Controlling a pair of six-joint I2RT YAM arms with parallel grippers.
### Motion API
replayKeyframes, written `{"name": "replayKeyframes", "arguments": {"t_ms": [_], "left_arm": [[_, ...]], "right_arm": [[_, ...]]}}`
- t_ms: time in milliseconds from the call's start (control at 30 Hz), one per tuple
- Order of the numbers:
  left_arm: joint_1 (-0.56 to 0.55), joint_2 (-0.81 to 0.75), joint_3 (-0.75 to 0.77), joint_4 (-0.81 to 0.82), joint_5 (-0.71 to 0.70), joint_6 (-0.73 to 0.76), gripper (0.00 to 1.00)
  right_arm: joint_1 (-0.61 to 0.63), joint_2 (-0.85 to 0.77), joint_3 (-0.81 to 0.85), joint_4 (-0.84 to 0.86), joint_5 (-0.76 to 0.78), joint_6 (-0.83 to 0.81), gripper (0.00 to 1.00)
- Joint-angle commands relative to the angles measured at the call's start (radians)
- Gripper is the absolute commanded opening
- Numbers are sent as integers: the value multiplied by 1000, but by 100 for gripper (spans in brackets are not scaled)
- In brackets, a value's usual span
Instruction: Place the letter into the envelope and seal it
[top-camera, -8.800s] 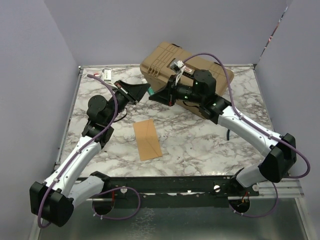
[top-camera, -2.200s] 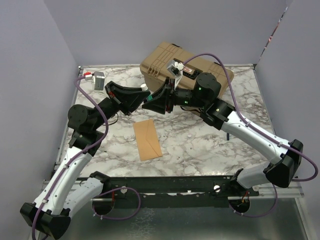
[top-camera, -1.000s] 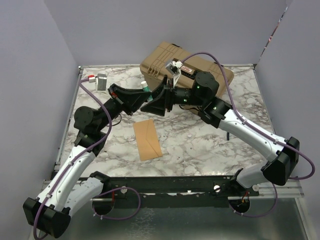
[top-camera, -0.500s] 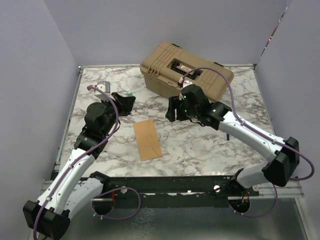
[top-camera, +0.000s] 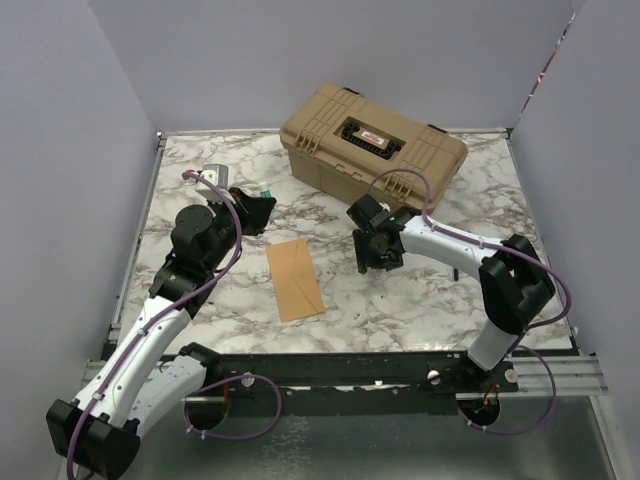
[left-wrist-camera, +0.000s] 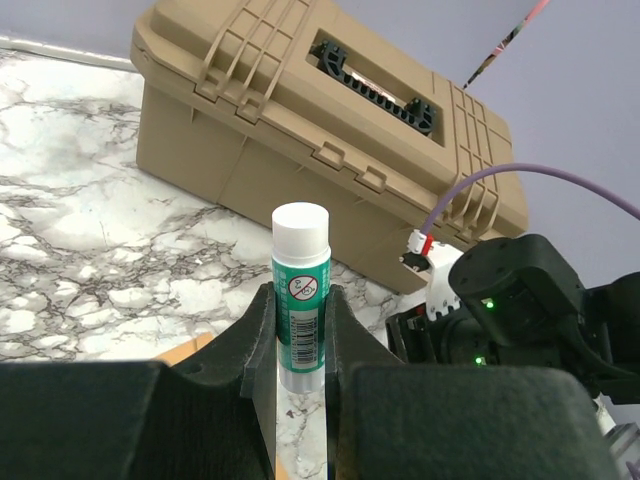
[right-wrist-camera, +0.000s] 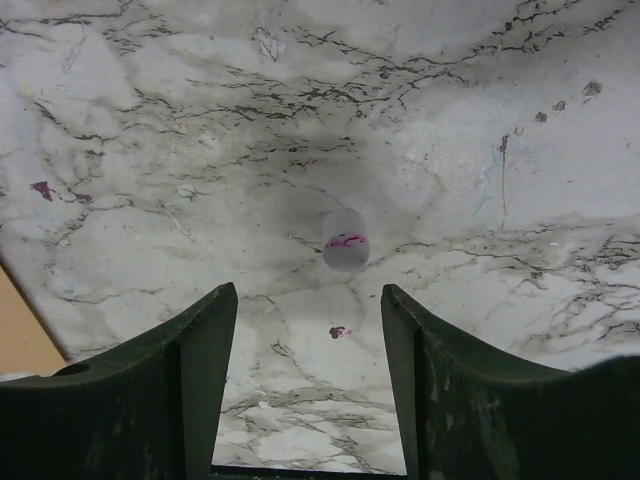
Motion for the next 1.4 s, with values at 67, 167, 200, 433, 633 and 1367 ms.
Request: {"name": "replayKeyframes", "arguments": {"t_ms": [67,167,200,433,633,1367], "left_arm": [[0,-3,-16,2,34,5,0],[1,0,-12,2,37,6,0],[0,1,-11,2,38,6,0],[0,-3,-11,2,39,6,0],[0,1,-11,1,37,6,0],[0,-2,-11,2,43,-2,0]], "right_arm": [[-5,40,-24,46,28,20,61],[-10,54,-24,61,45,18,59],[-12,58,-28,67,47,18,59],[-31,77,-39,92,40,11,47],[-39,79,-44,103,33,7,38],[-51,79,-40,122,-27,-16,15]]}}
